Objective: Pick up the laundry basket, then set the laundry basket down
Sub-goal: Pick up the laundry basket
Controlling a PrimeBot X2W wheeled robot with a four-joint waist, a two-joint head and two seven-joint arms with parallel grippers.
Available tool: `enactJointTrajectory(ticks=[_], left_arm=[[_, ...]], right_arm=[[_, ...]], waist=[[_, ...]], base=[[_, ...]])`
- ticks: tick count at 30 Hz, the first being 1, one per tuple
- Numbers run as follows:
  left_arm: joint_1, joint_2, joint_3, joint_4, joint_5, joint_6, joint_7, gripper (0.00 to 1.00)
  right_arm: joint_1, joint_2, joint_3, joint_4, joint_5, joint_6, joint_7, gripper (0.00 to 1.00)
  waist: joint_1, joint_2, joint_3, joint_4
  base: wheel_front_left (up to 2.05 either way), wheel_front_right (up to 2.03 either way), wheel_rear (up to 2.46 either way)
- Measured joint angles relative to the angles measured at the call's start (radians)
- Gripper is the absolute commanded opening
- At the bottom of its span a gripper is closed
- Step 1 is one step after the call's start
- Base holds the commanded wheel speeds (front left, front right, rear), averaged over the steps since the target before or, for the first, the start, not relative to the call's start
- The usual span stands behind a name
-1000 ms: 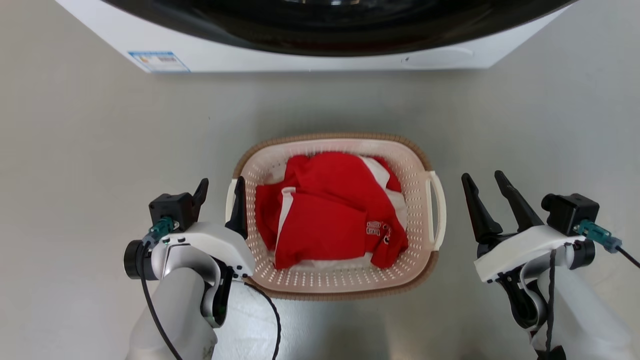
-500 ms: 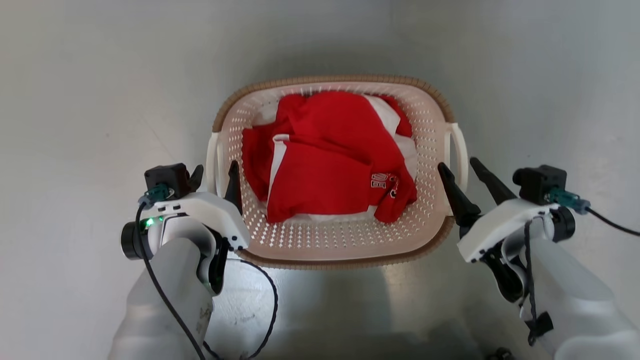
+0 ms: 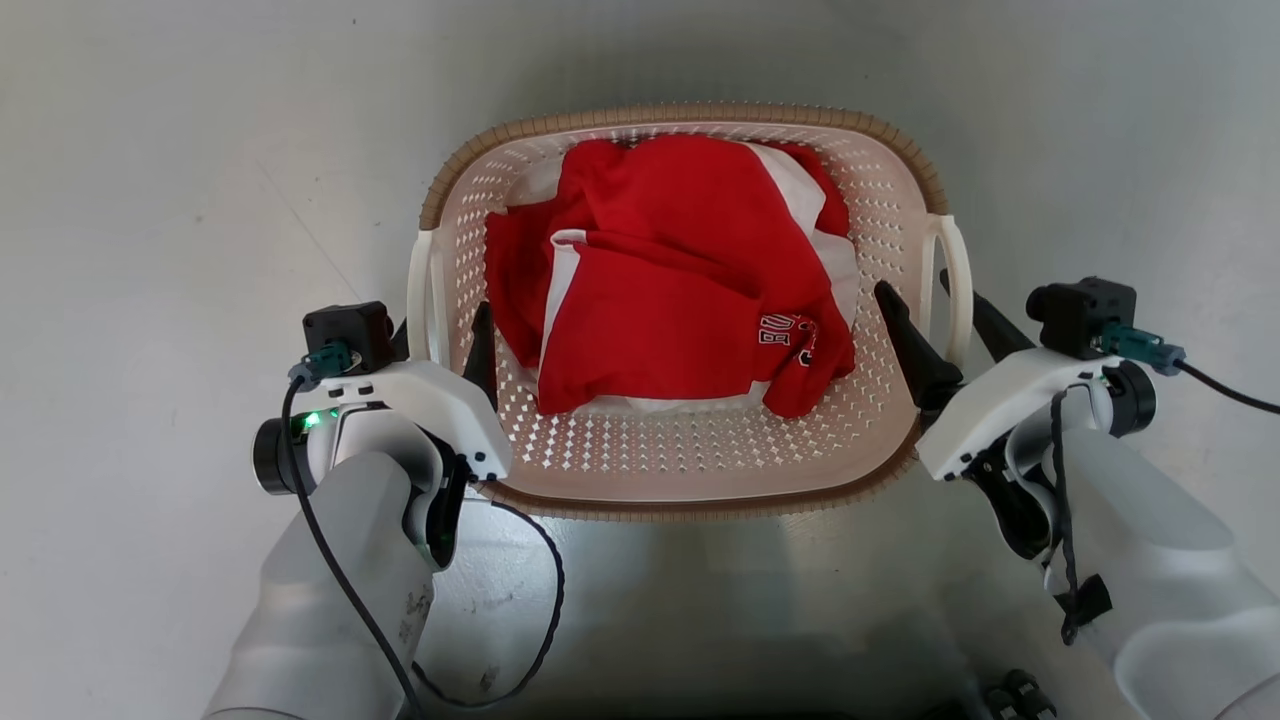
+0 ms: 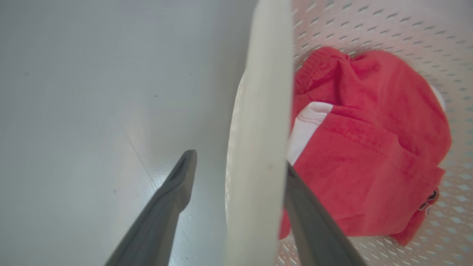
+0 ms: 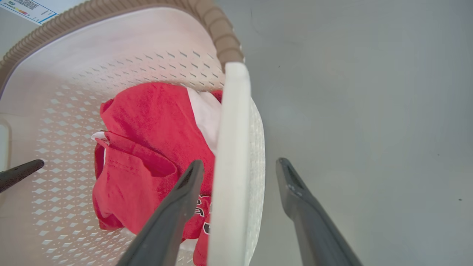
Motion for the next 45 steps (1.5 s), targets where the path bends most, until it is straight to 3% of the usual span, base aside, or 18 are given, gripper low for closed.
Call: enactJointTrajectory(ticks=[1,2,3,5,6,7,8,9,10,17,26,39,45], left_arm=[[-0.001,0.0,-0.005,0.0,-0.006,0.0,0.0,1.0],[-0.006,0.0,-0.014,0.0,-0.018,0.0,0.0,0.99],[-0.009,0.0,-0.018,0.0,-0.023,0.0,0.0,0.96],[-0.018,0.0,-0.024,0.0,-0.025,0.002,0.0,0.67],[-0.021,0.0,-0.026,0.0,-0.026,0.004,0.0,0.67],[-0.021,0.0,-0.028,0.0,-0.03,0.004,0.0,0.47],[-0.021,0.0,-0.029,0.0,-0.031,0.006,0.0,0.37],[-0.021,0.0,-0.03,0.0,-0.031,0.009,0.0,0.24],[-0.021,0.0,-0.032,-0.001,-0.031,0.009,0.0,0.0],[-0.021,-0.002,-0.035,-0.005,-0.03,0.013,0.0,0.0],[-0.019,-0.002,-0.037,0.054,-0.029,0.007,0.0,0.0],[0.022,-0.007,-0.097,0.232,-0.104,-0.079,0.029,0.0],[0.06,-0.011,-0.12,0.249,-0.127,-0.09,0.078,0.0]], right_arm=[[-0.005,0.0,0.004,0.001,0.003,0.0,0.0,0.86],[-0.014,0.0,0.021,0.007,0.016,0.0,0.0,0.62],[-0.019,0.0,0.025,0.007,0.021,0.0,0.0,0.46],[-0.023,0.0,0.028,0.007,0.026,0.0,0.0,0.24],[-0.023,0.0,0.03,0.007,0.029,0.0,0.0,0.24],[-0.023,-0.001,0.031,0.008,0.034,0.0,0.0,0.1],[-0.023,-0.001,0.032,0.007,0.039,0.0,0.0,0.01],[-0.023,-0.001,0.033,0.007,0.042,0.0,0.0,0.03],[-0.023,-0.001,0.033,0.007,0.043,0.0,0.0,0.0],[-0.024,-0.002,0.032,0.007,0.044,-0.007,0.0,0.0],[-0.019,0.022,0.064,0.038,0.086,-0.008,0.0,0.0],[0.008,0.055,0.256,0.15,0.249,-0.008,0.047,0.0],[0.039,0.061,0.315,0.178,0.316,-0.008,0.081,0.0]], waist=[[0.0,0.0,0.004,0.001],[0.0,0.0,0.01,0.002],[0.0,0.0,0.012,0.003],[0.0,0.0,0.016,0.004],[0.0,0.0,0.017,0.004],[-0.0001,0.0,0.017,0.004],[0.0,0.0,0.017,0.004],[-0.0001,0.0,0.017,0.004],[0.0,0.0,0.017,0.004],[0.0,0.0,0.004,0.001],[0.0,0.0,-0.101,-0.021],[0.0,0.0,-0.366,-0.046],[0.0,0.0,-0.497,-0.055]], base=[[0.0,0.0,0.0],[0.0,0.0,0.0],[0.0,0.0,0.0],[0.0,0.0,0.0],[0.0,0.0,0.0],[0.0,0.0,0.0],[0.0,0.0,0.0],[0.0,0.0,0.0],[0.0,0.0,0.0],[0.0,0.0,0.0],[0.0,0.0,0.0],[0.0,0.0,0.0],[0.0,0.0,0.0]])
